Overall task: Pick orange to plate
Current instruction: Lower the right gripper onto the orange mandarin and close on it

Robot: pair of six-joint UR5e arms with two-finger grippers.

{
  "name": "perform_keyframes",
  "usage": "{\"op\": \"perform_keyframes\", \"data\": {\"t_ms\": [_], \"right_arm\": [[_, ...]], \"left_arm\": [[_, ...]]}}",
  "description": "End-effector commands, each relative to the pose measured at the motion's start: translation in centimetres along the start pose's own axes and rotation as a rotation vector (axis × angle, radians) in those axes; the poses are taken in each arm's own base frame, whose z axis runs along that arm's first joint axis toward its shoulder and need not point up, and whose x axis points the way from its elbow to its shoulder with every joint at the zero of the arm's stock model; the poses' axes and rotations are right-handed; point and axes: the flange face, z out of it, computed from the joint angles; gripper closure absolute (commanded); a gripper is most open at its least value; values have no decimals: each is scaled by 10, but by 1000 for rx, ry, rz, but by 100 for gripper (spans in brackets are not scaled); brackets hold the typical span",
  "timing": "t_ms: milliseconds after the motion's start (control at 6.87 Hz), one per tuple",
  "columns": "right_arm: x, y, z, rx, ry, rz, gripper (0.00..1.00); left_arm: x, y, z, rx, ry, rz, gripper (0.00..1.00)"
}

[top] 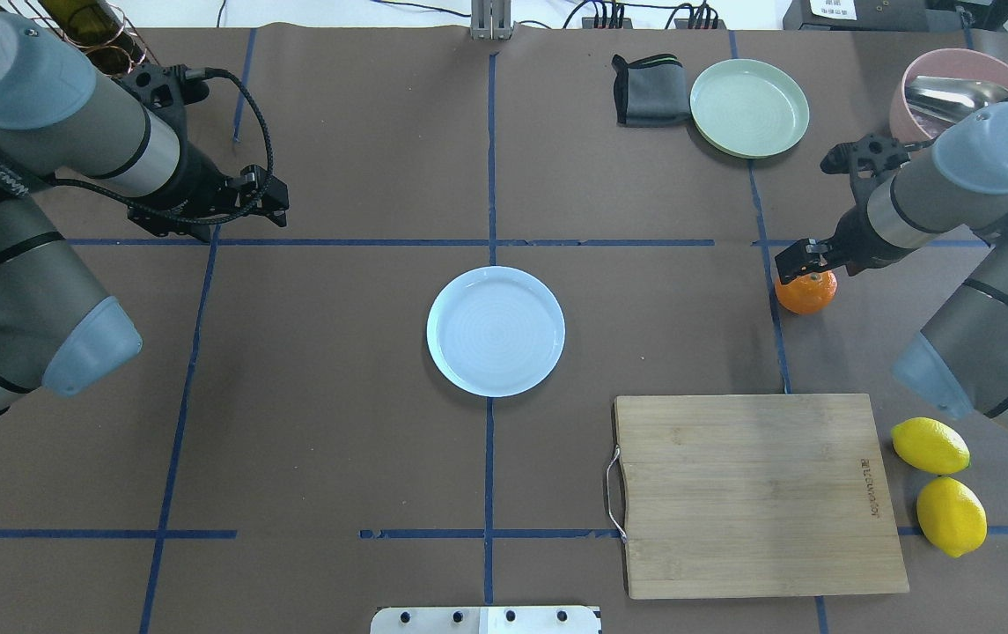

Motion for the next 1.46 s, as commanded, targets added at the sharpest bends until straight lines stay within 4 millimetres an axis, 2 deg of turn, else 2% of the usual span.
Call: {"op": "perform_keyframes", "data": {"t_ms": [0,437,583,728,874,1019,1165,1311], "right_arm": [[3,-4,27,-23,21,-8,0],[7,-1,38,-40,35,-2,0],[6,0,39,-41,35,6,8],[3,0,35,-37,28,0,74],[-1,-2,32,-32,21,-13,100],[-10,-1,20,-19,0,-28,100],[-35,-7,-4,11,-33,-39,100],[-61,-19,-22,44,-68,-54,100]], "left_arm": [[0,0,0,1,0,-1,0],[-1,1,1,-1,-1,1,0],[-1,1,1,-2,0,1,0],[-1,0,1,-3,-1,1,0],[0,0,-1,0,3,2,0],[1,0,-6,11,8,11,0],[-22,-13,-13,33,-12,78,0],[-53,-20,-17,34,-41,213,0]]}}
